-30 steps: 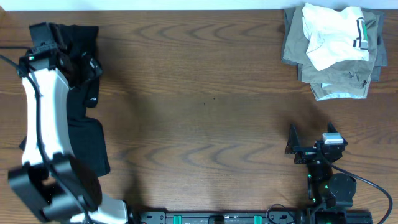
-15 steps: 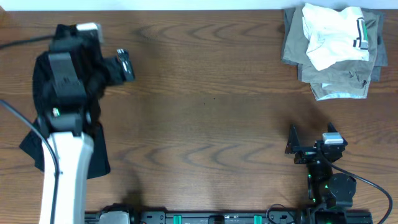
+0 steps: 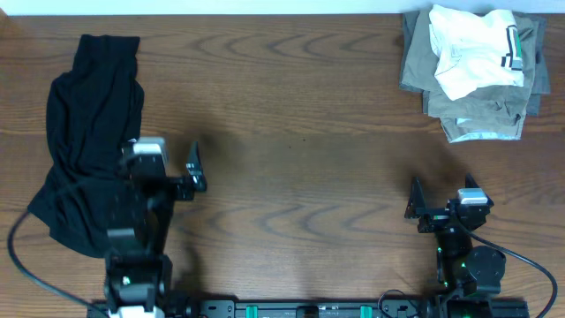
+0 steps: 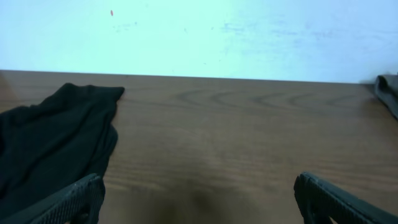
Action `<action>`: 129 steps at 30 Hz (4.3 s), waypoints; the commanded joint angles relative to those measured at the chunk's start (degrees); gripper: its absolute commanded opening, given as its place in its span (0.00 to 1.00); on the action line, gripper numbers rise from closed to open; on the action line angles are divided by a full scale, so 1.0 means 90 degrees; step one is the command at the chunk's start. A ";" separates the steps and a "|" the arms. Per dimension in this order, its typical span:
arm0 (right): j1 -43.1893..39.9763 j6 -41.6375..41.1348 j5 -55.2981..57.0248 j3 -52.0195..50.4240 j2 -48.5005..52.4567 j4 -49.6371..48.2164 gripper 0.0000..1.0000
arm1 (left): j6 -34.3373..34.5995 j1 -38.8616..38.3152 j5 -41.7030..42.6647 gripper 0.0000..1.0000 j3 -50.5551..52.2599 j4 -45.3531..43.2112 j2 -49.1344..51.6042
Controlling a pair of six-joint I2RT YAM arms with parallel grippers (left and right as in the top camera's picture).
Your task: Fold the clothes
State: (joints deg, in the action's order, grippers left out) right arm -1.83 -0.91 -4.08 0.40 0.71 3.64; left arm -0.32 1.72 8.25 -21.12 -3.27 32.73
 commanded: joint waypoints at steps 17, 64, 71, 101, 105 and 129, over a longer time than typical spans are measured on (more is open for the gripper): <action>-0.0087 -0.0083 0.0024 -0.0010 -0.0036 0.0029 0.99 | -0.0109 -0.0010 0.0012 0.98 0.1836 -0.0223 -0.3419; -0.0087 -0.0083 0.0024 -0.0010 -0.0036 0.0029 0.99 | -0.0177 0.0051 -0.0056 0.98 0.2322 0.0743 -0.3611; -0.0087 -0.0083 0.0024 -0.0010 -0.0036 0.0029 0.99 | -0.0177 0.0051 -0.0056 0.98 0.2322 0.0743 -0.3611; -0.0087 -0.0083 0.0024 -0.0010 -0.0036 0.0029 0.99 | -0.0175 0.0051 -0.0056 0.98 0.2322 0.0741 -0.3611; -0.0087 -0.0083 0.0024 -0.0010 -0.0036 0.0029 0.99 | -0.0177 0.0051 -0.0056 0.98 0.2322 0.0743 -0.3611; -0.0087 -0.0083 0.0024 -0.0010 -0.0036 0.0029 0.99 | -0.0177 0.0051 -0.0056 0.98 0.2322 0.0743 -0.3611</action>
State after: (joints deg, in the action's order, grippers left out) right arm -1.83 -0.91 -4.05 0.40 0.71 3.64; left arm -1.54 1.87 7.09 -1.02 1.13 0.58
